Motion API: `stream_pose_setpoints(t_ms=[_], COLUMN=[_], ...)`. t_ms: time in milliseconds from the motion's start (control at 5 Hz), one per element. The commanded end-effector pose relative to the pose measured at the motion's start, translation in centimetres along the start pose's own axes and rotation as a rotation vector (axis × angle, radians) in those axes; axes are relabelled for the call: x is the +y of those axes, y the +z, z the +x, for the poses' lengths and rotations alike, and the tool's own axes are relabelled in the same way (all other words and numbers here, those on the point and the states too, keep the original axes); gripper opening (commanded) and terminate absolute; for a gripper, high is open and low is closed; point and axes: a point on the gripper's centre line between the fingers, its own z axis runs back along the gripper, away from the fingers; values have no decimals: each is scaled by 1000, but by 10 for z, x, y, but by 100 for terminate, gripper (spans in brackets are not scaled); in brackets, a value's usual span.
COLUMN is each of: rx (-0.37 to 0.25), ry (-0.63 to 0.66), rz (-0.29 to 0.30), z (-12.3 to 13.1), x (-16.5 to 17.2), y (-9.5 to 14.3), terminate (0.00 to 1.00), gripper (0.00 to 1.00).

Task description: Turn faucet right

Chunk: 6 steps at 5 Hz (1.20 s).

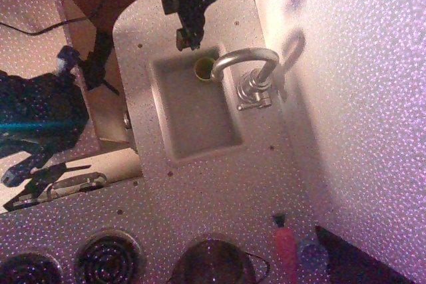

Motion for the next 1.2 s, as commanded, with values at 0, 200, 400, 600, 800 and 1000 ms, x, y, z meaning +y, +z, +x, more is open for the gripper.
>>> stream_pose_setpoints(t_ms=[0,200,400,600,800,1000], rx=[0,56,58,12,-25,-70], ry=[0,-52,-58,-90,-127,-127], rz=[0,20,18,60,119,168], z=[0,14,14,23,21,21], x=[0,-5,-5,-8,-16,-22], y=[0,-24,-31,-32,-33,-37], terminate=[0,0,0,0,0,0], gripper=[100,100,100,100,100,100])
